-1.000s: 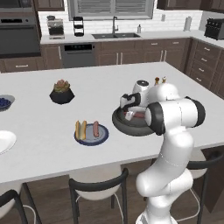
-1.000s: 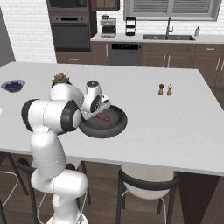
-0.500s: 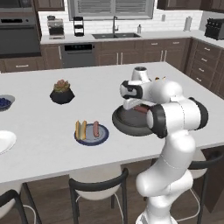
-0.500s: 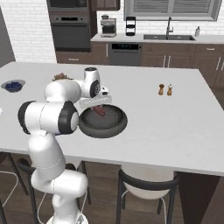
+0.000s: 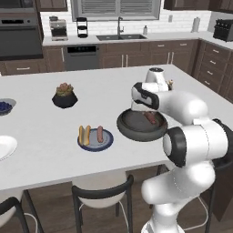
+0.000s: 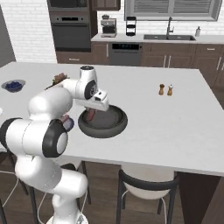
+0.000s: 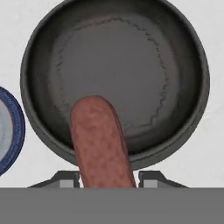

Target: Place one bun and one sausage from the bowl on each plate.

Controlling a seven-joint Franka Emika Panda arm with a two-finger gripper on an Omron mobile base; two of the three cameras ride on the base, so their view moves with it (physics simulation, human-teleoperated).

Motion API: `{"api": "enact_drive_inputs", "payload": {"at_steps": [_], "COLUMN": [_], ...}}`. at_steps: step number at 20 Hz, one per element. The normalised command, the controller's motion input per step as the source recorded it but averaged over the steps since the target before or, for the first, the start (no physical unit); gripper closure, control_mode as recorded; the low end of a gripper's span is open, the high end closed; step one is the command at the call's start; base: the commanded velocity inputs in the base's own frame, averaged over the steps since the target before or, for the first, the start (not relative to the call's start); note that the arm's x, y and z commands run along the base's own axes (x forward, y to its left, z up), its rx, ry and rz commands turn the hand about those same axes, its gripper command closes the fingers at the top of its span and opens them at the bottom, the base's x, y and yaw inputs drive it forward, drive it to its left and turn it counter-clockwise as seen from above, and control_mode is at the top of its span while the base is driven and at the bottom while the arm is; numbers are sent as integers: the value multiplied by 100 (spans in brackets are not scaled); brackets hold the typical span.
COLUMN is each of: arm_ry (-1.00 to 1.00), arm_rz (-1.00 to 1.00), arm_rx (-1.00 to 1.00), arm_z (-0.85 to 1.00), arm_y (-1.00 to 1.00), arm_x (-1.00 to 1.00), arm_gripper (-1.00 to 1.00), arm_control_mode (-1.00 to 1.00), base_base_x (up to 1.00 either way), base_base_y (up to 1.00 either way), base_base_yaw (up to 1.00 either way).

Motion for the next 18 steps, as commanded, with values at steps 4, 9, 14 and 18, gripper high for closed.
{"api": "enact_drive_inputs", "payload": {"at_steps": [4, 9, 14, 18], "arm_ry": [4, -5, -1, 2], "arm_rz": [-62, -31, 3, 3], "arm_rx": [4, 0, 0, 0], "arm_z": [42, 4, 1, 2], "arm_y": [0, 0, 0, 0], "arm_x": [-62, -93, -78, -64], "arm_gripper": [100, 100, 100, 100], "arm_control_mode": [-100, -100, -100, -100], "base_base_x": [0, 0, 0, 0], "base_base_y": [0, 0, 0, 0], "base_base_yaw": [0, 0, 0, 0]}}
